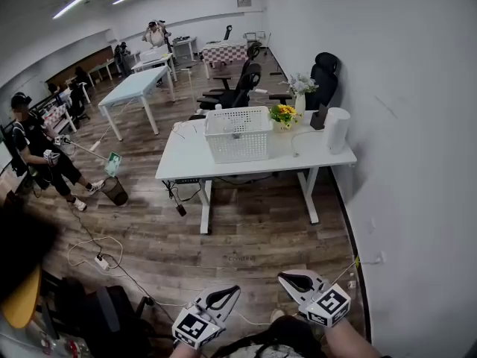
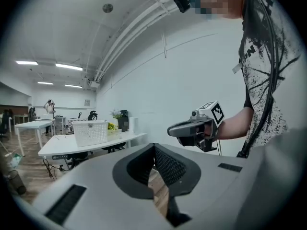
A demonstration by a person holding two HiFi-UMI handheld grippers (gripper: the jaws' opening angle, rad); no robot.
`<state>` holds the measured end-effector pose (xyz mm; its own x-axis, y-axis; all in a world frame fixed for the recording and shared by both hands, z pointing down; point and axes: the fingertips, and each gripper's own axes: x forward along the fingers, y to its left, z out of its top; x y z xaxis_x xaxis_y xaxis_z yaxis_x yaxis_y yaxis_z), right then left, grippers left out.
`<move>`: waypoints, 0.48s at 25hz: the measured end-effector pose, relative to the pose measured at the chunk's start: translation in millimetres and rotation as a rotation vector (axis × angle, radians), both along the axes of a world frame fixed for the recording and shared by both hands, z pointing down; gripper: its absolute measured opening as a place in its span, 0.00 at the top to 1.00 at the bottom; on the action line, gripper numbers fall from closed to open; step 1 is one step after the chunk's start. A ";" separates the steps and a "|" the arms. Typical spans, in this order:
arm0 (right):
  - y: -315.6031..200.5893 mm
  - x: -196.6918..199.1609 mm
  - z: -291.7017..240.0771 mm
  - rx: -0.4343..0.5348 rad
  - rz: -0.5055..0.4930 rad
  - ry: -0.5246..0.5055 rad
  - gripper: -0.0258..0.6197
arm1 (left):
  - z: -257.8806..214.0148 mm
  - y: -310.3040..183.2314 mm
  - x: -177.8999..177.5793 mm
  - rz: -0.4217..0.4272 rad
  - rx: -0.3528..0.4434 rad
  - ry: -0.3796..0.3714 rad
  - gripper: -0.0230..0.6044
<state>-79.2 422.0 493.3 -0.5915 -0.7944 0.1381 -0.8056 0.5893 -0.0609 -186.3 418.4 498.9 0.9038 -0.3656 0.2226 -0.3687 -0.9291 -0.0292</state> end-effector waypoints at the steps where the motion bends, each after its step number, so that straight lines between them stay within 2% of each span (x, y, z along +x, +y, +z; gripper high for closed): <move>1: 1.8 0.2 -2.2 0.009 0.011 0.000 0.93 | 1.3 1.9 -1.5 -0.004 -0.009 0.010 0.95; 5: 6.4 -4.0 -6.9 0.029 0.034 0.022 0.93 | 9.3 1.7 -9.7 -0.021 -0.035 0.039 0.95; 12: 2.3 -8.7 5.0 -0.017 0.048 0.057 0.93 | 17.3 -12.5 -18.3 -0.019 -0.048 0.042 0.95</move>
